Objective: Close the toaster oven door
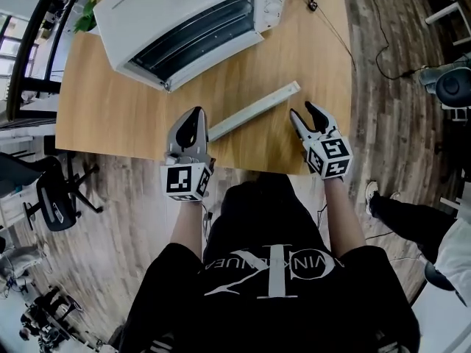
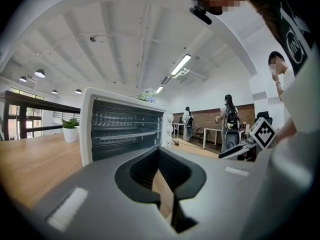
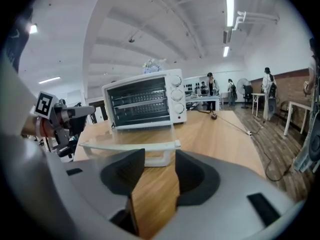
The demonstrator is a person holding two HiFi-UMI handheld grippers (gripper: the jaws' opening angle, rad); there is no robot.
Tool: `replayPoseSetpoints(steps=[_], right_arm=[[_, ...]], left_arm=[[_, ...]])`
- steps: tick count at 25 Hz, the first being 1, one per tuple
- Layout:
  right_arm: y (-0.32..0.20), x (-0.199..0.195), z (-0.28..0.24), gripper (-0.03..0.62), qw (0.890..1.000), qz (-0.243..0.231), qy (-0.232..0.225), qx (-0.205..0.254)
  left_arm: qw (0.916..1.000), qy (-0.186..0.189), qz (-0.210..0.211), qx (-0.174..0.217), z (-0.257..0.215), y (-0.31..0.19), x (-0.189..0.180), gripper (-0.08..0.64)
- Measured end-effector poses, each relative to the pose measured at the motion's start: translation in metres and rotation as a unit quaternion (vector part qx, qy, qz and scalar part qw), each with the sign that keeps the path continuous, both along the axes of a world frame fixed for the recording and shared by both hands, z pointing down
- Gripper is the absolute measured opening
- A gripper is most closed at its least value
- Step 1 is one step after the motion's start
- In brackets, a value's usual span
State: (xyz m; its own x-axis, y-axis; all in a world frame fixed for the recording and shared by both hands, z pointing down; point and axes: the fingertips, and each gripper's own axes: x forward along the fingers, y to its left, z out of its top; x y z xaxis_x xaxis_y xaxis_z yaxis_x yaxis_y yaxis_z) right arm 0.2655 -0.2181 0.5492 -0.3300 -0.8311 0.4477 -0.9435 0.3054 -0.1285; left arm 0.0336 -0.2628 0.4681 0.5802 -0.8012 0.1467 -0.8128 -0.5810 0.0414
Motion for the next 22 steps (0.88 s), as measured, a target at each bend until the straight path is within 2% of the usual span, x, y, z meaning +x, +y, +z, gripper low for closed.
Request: replayPoseSetpoints(steps=[15, 22], right_arm=[[-0.028, 0.002, 0.039, 0.193, 0.998, -0.042, 0.000, -0.037], [-0.036, -0.005, 0.036, 0.182, 0.997, -0.067, 0.027, -0.037]], left_arm=[[0.9994, -0.015, -0.027, -0.012, 0.009, 0.004, 0.015, 0.011], [0.9989, -0.014, -0.042, -0.017, 0.012, 0.007, 0.012, 0.011]])
